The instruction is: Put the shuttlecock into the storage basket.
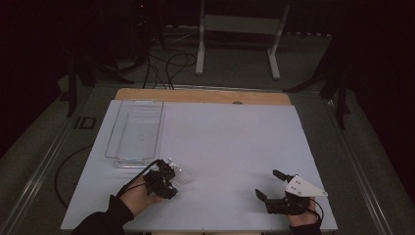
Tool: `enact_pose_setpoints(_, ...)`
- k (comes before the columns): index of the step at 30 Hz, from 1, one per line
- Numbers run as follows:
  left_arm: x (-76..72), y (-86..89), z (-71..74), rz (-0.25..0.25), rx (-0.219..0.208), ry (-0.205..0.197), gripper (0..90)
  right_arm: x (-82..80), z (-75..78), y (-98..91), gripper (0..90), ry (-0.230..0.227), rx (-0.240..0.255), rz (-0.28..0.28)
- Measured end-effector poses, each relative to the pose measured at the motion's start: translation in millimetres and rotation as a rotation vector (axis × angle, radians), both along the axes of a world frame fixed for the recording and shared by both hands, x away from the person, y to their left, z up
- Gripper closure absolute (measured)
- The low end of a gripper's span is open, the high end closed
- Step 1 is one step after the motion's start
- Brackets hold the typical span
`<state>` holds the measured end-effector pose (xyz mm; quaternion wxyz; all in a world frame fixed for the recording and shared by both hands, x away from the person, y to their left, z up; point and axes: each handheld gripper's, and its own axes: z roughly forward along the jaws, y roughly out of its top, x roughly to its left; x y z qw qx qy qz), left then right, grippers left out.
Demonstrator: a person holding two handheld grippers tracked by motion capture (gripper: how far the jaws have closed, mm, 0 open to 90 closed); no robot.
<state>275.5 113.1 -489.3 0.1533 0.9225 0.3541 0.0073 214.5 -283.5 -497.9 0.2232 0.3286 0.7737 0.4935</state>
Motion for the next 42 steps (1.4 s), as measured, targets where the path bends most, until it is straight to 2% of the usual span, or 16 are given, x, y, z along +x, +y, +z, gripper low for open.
enact_pose_setpoints(1, 0.4, -0.1, -0.3, -0.004, 0.0, 0.004, 64.7, 0.2, -0.4, 0.1, 9.0, 0.002, -0.003, -0.001)
enact_pose_setpoints(12, 3.5, 1.0, 0.1, -0.039, 0.006, 0.004, 66.3, 0.3, -0.5, 0.2, 9.0, 0.003, -0.006, -0.001)
enact_pose_setpoints(20, 2.2, 1.3, 8.5, -0.078, 0.013, 0.0, 66.4, 0.3, -0.6, 0.4, 9.0, 0.006, -0.007, -0.001)
enact_pose_setpoints(25, 1.8, 3.5, 11.5, -0.094, 0.012, 0.014, 66.4, 0.3, -0.7, 0.7, 9.0, 0.009, -0.007, -0.001)
enact_pose_setpoints(27, 2.0, 4.6, 12.7, -0.097, -0.003, 0.03, 66.3, 0.4, -0.7, 0.7, 9.0, 0.009, -0.007, -0.001)
enact_pose_setpoints(36, 0.5, 4.6, 22.5, -0.136, 0.017, 0.036, 66.3, 0.4, -0.6, 1.0, 9.0, 0.01, -0.011, 0.0)
enact_pose_setpoints(42, -0.2, 4.8, 30.9, -0.157, 0.002, 0.043, 66.3, 0.4, -0.7, 1.4, 9.0, 0.009, -0.012, 0.003)
